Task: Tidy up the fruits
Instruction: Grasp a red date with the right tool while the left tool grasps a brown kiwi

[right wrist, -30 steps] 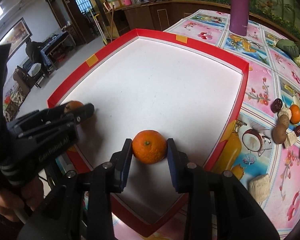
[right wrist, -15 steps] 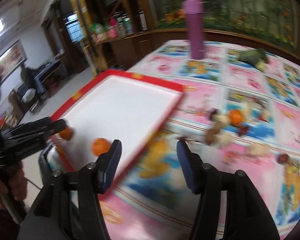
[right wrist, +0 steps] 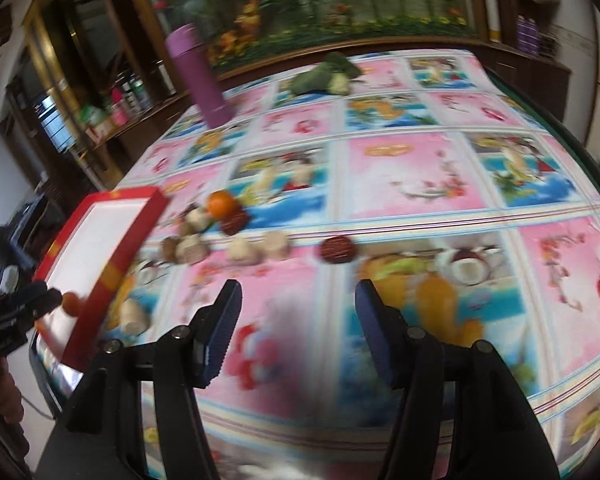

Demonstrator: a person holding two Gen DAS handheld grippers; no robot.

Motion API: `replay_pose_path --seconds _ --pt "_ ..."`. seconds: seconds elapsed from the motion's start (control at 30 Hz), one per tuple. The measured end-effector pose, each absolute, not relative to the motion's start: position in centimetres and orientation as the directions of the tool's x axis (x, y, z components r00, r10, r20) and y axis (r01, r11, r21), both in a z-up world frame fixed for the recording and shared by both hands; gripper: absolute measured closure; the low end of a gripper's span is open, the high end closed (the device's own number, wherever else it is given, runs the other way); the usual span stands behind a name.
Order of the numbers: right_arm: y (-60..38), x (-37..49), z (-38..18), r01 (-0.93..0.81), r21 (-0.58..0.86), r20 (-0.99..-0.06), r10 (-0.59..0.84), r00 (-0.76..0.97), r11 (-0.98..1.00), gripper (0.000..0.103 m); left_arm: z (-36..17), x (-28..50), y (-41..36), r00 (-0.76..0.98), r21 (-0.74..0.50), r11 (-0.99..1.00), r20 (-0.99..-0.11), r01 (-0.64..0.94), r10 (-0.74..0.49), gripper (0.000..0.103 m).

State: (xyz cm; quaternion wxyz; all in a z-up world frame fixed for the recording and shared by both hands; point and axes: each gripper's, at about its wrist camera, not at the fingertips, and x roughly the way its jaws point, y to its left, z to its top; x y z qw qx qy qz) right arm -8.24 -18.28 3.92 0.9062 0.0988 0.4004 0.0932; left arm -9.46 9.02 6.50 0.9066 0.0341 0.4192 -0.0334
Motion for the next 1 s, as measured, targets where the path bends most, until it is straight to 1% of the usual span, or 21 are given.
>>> replay_pose_path --seconds 0.07,0.17,0.23,0.33,0.4,0.47,0.57,0.67,0.73,0.8,0.9,0.97,1.0 --pt "-19.2 -7.5 3.7 -0.061 0.243 -0.72 0.222 0.657 0.968 0.043 6.1 -8.4 8.0 0.632 0.03 0.992 -0.773 0.124 -0.056 0.046" --pt "-20.0 -6.1 3.8 -0.059 0.263 -0.72 0.237 0.652 0.963 0.043 5.6 -6.9 6.5 0.612 0.023 0.985 -0.786 0.173 -0.089 0.046" --pt "-19.9 -5.3 3.8 -0.06 0.244 -0.724 0.223 0.653 0.968 0.043 5.2 -5.7 5.5 0.601 0.022 0.978 -0.792 0.206 -0.109 0.047" --pt "-19.4 -4.1 3.4 -0.064 0.233 -0.738 0.219 0.639 0.97 0.043 4.5 -4.3 4.9 0.574 0.003 0.976 -0.809 0.218 -0.126 0.047" --pt "-19.2 -3.5 2.9 -0.058 0.241 -0.745 0.223 0.628 0.969 0.045 4.0 -3.3 4.7 0.552 -0.015 0.976 -0.822 0.218 -0.136 0.049" --pt "-19.1 -3.1 2.4 -0.055 0.238 -0.755 0.22 0.618 0.97 0.05 3.6 -2.7 4.3 0.543 -0.015 0.974 -0.828 0.224 -0.138 0.05" --pt "-19.2 -2.8 1.8 -0.05 0.23 -0.767 0.212 0.606 0.972 0.053 3.3 -1.9 3.6 0.536 -0.017 0.97 -0.831 0.241 -0.147 0.05" --pt "-19.1 -2.7 1.7 -0.059 0.223 -0.765 0.212 0.608 0.973 0.054 2.7 -1.1 2.8 0.516 -0.016 0.963 -0.842 0.267 -0.157 0.05" --pt "-18.7 -2.8 1.7 -0.068 0.194 -0.765 0.194 0.614 0.979 0.055 2.4 -0.7 2.8 0.504 -0.023 0.963 -0.848 0.27 -0.162 0.056" --pt "-18.4 -2.8 1.7 -0.075 0.17 -0.766 0.18 0.618 0.983 0.056 2.1 -0.2 2.8 0.497 -0.028 0.964 -0.853 0.266 -0.161 0.057" --pt "-18.4 -2.7 1.7 -0.08 0.169 -0.763 0.182 0.62 0.982 0.056 1.6 0.2 2.8 0.487 -0.032 0.964 -0.859 0.264 -0.162 0.062" --pt "-18.3 -2.6 1.7 -0.084 0.161 -0.764 0.178 0.621 0.983 0.056 1.6 0.1 2.5 0.496 -0.015 0.961 -0.854 0.275 -0.156 0.062" --pt "-18.2 -2.5 1.7 -0.087 0.152 -0.765 0.173 0.621 0.984 0.056 1.6 0.1 2.4 0.497 -0.017 0.96 -0.853 0.28 -0.16 0.065"
